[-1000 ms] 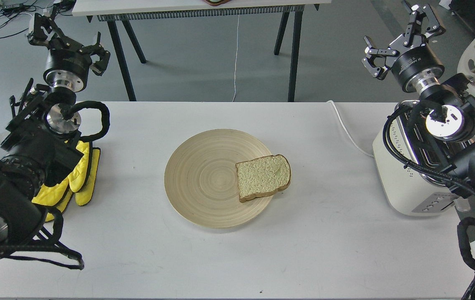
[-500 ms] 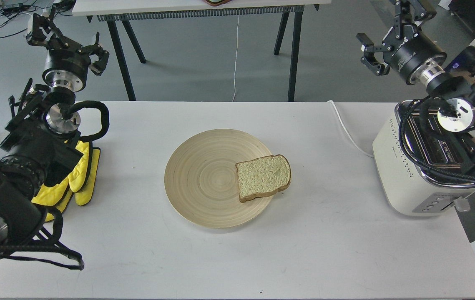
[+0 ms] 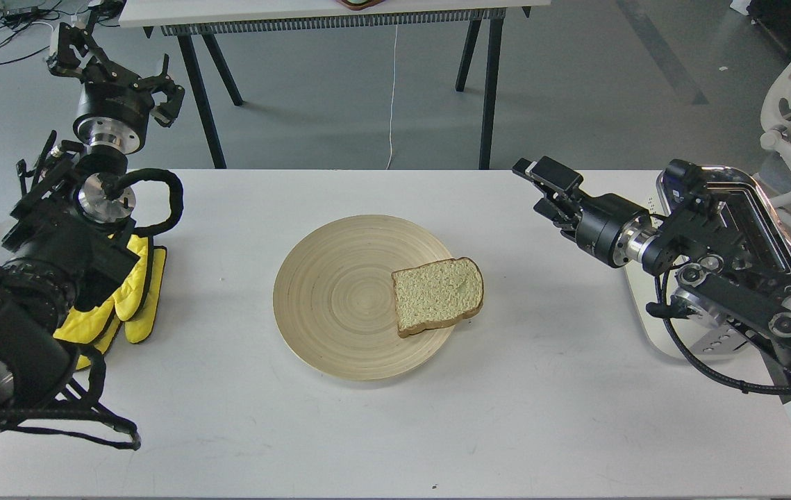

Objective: Put bread in toaster with right arm
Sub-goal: 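Reach the right gripper toward the bread slice on the wooden plate, then grasp the bread slice edge with the right gripper and lift it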

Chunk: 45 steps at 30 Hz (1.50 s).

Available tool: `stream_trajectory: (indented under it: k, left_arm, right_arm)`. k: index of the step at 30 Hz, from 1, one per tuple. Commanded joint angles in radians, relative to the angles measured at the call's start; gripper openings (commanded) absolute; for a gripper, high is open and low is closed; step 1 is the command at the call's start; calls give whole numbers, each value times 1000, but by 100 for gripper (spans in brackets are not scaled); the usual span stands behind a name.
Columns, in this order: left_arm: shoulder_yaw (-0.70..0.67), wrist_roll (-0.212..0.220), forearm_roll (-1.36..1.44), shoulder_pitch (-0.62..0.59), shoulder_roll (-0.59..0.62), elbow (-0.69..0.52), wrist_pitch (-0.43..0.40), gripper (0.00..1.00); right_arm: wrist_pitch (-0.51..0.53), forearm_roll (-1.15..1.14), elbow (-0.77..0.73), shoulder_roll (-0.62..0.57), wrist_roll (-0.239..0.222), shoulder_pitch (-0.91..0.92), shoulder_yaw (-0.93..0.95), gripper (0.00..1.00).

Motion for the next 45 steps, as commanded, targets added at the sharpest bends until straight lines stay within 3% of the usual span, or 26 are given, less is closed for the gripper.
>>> stream_trajectory:
  k: [1,16,20,26,31,39,45]
  left_arm:
    - [0,-2,0,0,0,0,0,100]
    - [0,-3,0,1,0,0,0,100]
    - [0,-5,0,1,-2,0,0,100]
    - [0,-5,0,1,-2,0,0,100]
    - [-2,-5,0,1,-2,0,0,100]
    - [0,-5,-2,1,-2,0,0,100]
    - [0,-5,0,1,-2,0,0,100]
  right_arm:
    - [-18,-80,-88,70,0,-37,-46,94]
    - [-38,-77,-179,205,-8,-93,-94,65]
    - [-35,-75,-178,206,-9,-93,-102,46]
    - [-30,-77,-175,203,-15,-84,-103,10]
    - [-30,-72,-150,180,-15,-74,-94,2]
    - [-30,-69,52,-30,-18,7,-83,2]
    - [-17,-77,227,-357,-44,134,-94,2]
